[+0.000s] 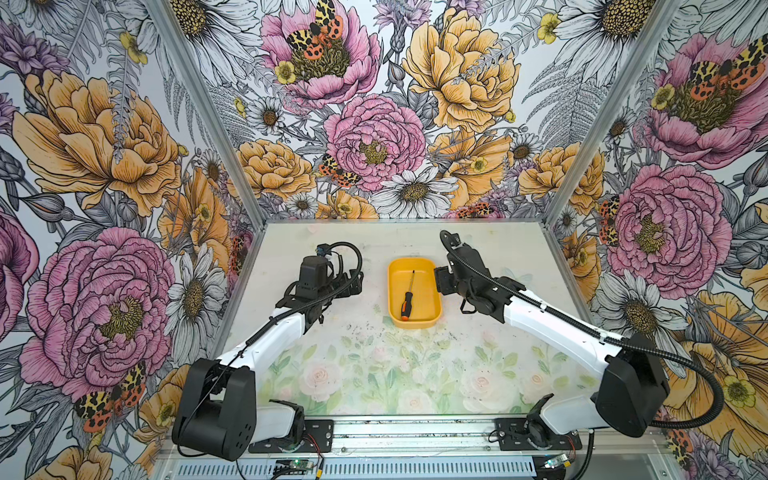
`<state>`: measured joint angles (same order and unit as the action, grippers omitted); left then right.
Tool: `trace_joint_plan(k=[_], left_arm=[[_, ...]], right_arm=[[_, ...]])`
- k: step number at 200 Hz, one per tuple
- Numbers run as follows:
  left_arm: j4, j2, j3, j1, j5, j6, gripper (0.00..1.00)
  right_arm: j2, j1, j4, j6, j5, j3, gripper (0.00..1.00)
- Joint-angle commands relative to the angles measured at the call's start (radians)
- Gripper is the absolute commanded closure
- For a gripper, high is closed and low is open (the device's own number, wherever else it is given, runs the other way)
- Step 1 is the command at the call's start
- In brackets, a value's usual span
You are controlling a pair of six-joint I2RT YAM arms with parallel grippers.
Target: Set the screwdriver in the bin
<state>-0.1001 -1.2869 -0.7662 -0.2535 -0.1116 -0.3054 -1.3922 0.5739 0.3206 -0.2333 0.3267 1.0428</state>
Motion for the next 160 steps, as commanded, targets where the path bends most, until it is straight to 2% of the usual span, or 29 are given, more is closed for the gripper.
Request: trace_joint_plan(k=[1, 35, 51, 89, 130, 160], left_arm=[[0.040, 0.068, 0.038, -0.009, 0.081, 0.072, 0.01], [0.114, 0.154, 0.099, 0.018, 0.208, 0.200, 0.01], [0.158, 0.196, 0.130, 0.048, 0.225, 0.242, 0.01], [0.314, 0.287, 0.237, 0.145, 0.219, 0.345, 0.01], [0.557, 0.336, 0.390, 0.280, 0.136, 0.338, 0.01], [0.649, 0.322, 0.447, 0.327, 0.051, 0.326, 0.01]], right_arm=[[0.072, -0.089, -0.161, 0.116, -0.019, -0.115, 0.31], [0.158, -0.301, -0.538, 0.023, -0.186, -0.375, 0.31], [0.159, -0.361, -0.573, 0.017, -0.193, -0.411, 0.31], [0.166, -0.418, -0.619, 0.117, -0.125, -0.473, 0.31], [0.184, -0.496, -0.761, 0.122, -0.105, -0.590, 0.31], [0.177, -0.536, -0.905, 0.104, -0.083, -0.675, 0.31]])
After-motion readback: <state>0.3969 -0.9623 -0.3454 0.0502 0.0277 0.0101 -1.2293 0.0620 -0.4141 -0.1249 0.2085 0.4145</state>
